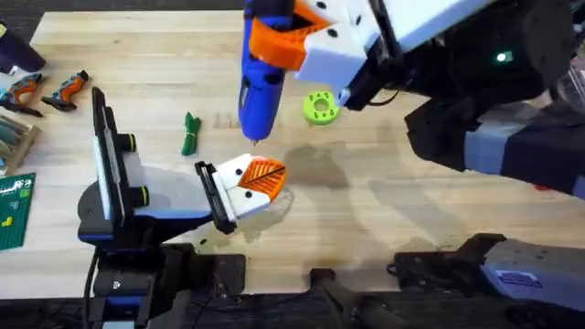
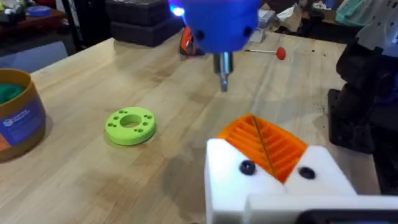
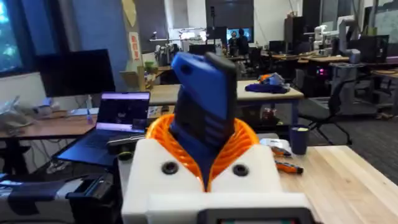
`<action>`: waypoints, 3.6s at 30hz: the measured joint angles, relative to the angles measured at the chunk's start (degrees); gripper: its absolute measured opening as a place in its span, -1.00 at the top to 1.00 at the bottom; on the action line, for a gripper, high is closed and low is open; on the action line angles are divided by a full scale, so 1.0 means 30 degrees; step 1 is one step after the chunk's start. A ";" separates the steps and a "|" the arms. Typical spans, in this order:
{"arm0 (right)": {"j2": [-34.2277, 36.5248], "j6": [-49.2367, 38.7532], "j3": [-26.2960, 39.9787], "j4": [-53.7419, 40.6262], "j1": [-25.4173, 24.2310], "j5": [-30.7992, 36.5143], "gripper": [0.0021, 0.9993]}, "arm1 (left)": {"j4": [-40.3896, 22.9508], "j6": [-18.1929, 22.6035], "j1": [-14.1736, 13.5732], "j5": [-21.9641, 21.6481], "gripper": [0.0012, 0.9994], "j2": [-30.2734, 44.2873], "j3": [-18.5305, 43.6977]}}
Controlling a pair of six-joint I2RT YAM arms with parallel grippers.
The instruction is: Pick up the gripper from the table and insert it into the empty holder that is missing its gripper. Then pick up a screw, insert it into the mounting hole, and use the screwdriver to tighten it. Finally, clean up the table by picking up the vegetable and placing it into the bucket.
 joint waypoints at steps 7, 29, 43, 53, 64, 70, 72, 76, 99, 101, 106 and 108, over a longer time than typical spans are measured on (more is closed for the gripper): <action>0.0007 -0.0709 0.0000 -0.0015 0.0774 -0.0555 0.95 | 0.0000 0.0000 0.0000 0.0000 0.99 0.0000 0.0000; 0.0018 -0.1644 0.0007 -0.0384 0.1293 -0.1488 0.95 | 0.0000 0.0000 0.0000 0.0000 0.99 0.0000 0.0000; 0.0809 -0.2646 0.0099 -0.0430 0.1998 -0.1652 0.95 | 0.0000 0.0000 0.0000 0.0000 0.99 0.0000 0.0000; 0.0809 -0.3096 0.0798 -0.0423 0.2417 -0.2031 0.95 | 0.0000 0.0000 0.0000 0.0000 0.99 0.0000 0.0000; 0.1056 -0.3459 0.0889 -0.0648 0.2616 -0.2227 0.95 | 0.0000 0.0000 0.0000 0.0000 0.99 0.0000 0.0000; 0.1095 -0.3537 0.0889 -0.0661 0.2661 -0.2286 0.95 | 0.0007 -0.0005 0.0000 0.0000 0.99 0.0000 0.0000; 0.1095 -0.3548 0.0889 -0.0692 0.2661 -0.2286 0.95 | 0.0000 0.0000 0.0000 0.0000 0.99 0.0000 0.0000; 0.1096 -0.3563 0.0889 -0.0801 0.2661 -0.2286 0.95 | 0.0000 0.0000 0.0000 0.0000 0.99 0.0000 0.0000; 0.1399 -0.3752 0.0889 -0.0827 0.2661 -0.2282 0.95 | 0.0000 -0.0004 0.0000 0.0000 0.99 0.0000 0.0000; 0.1406 -0.3752 0.0889 -0.0954 0.2661 -0.2281 0.95 | 0.0000 0.0000 0.0000 0.0007 0.99 0.0000 0.0000; 0.1399 -0.3759 0.0889 -0.0954 0.2661 -0.2286 0.95 | 0.0000 0.0000 0.0000 0.0007 0.99 0.0000 0.0000; 0.1399 -0.3758 0.0889 -0.0954 0.2661 -0.2286 0.95 | 0.0000 -0.0006 0.0000 0.0007 0.99 0.0000 0.0000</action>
